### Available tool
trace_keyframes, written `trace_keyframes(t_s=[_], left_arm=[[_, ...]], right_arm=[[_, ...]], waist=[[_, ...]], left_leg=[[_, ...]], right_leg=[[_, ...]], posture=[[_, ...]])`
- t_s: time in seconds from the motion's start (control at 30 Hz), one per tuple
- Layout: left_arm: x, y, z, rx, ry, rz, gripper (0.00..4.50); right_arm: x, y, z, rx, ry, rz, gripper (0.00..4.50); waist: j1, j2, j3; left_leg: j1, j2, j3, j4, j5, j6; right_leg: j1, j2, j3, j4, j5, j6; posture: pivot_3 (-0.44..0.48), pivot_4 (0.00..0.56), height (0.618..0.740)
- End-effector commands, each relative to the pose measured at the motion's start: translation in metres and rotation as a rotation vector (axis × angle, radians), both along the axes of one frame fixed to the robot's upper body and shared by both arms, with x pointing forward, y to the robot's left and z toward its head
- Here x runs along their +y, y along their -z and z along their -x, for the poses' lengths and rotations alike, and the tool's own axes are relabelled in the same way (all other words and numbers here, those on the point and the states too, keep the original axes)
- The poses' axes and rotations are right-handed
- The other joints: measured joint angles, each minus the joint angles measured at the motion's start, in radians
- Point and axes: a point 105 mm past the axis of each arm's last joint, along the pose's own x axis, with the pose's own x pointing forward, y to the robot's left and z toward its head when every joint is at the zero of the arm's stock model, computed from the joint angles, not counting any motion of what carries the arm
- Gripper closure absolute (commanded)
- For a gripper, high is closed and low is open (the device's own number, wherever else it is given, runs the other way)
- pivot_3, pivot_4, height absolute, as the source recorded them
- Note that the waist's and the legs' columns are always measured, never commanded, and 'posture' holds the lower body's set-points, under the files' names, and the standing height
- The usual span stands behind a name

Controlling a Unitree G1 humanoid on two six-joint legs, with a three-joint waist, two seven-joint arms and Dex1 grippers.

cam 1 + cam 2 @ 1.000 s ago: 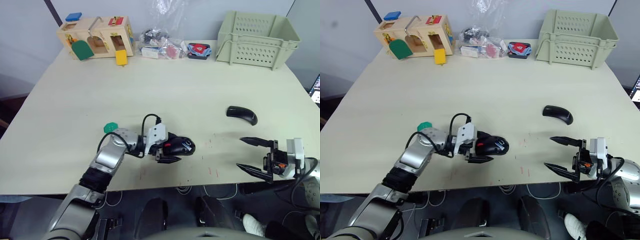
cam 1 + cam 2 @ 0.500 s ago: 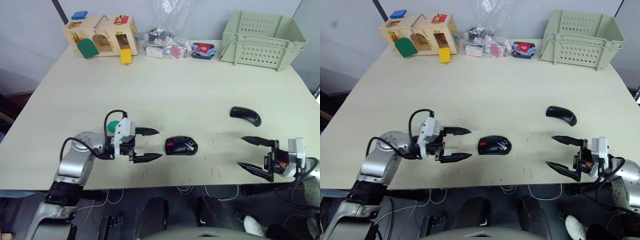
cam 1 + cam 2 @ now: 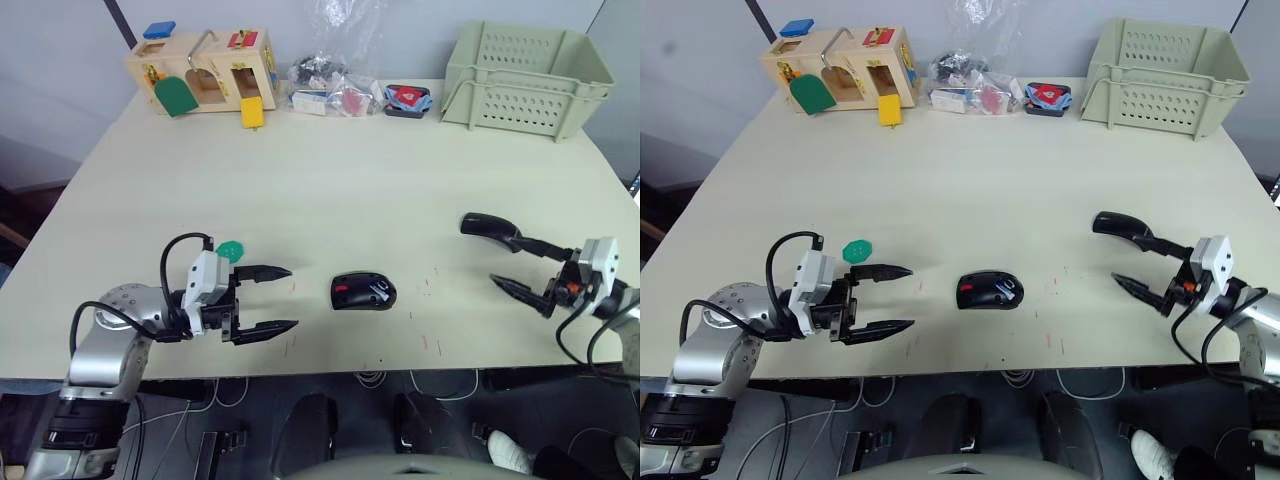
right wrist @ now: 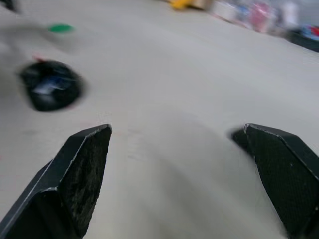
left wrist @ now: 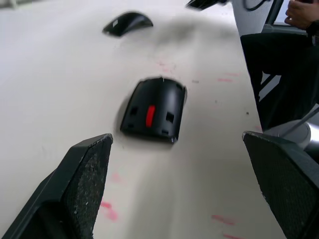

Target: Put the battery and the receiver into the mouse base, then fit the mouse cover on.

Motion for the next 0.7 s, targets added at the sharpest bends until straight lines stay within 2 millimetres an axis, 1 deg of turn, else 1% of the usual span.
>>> trace_keyframes(t_s=[0.03,0.17,0.37,0.57,0.7], left_arm=[[0.000,-0.017,0.001,-0.057,0.009,0.015,0.06],[-0.001,-0.023,0.005,-0.059,0.010,0.014,0.06],[-0.002,-0.029,0.009,-0.074,-0.015,0.035,0.06],[-0.005,-0.034,0.015,-0.074,-0.027,0.046,0.06],[-0.005,-0.040,0.017,-0.079,-0.055,0.059,0.06]], right_arm=[[-0.017,-0.007,-0.015,0.007,0.106,0.031,0.00],[-0.026,-0.011,-0.028,0.024,0.122,0.069,0.00],[-0.036,-0.005,-0.044,0.123,0.120,0.144,0.00],[-0.045,-0.001,-0.052,0.201,0.106,0.215,0.00],[-0.049,-0.001,-0.060,0.249,0.144,0.220,0.00]], waist=[[-0.001,0.001,0.000],[-0.001,0.001,0.002],[-0.002,0.003,0.003],[-0.006,0.004,0.006],[-0.019,0.004,0.008]], left_leg=[[0.000,0.000,0.000,0.000,0.000,0.000],[-0.001,0.000,0.001,0.000,0.000,0.000],[-0.001,0.000,0.002,0.000,0.000,0.000],[-0.001,0.000,0.007,0.000,0.000,0.000],[-0.001,0.000,0.007,0.000,0.000,0.000]], right_leg=[[0.000,0.000,0.000,0.000,0.000,0.000],[0.000,0.000,0.000,0.000,0.000,0.000],[0.000,0.000,0.000,0.000,0.000,0.000],[-0.001,0.000,0.001,0.000,0.000,0.000],[-0.001,0.000,0.002,0.000,0.000,0.000]], posture=[[0.000,0.150,0.740],[0.000,0.150,0.740],[0.000,0.150,0.740],[0.000,0.150,0.740],[0.000,0.150,0.740]])
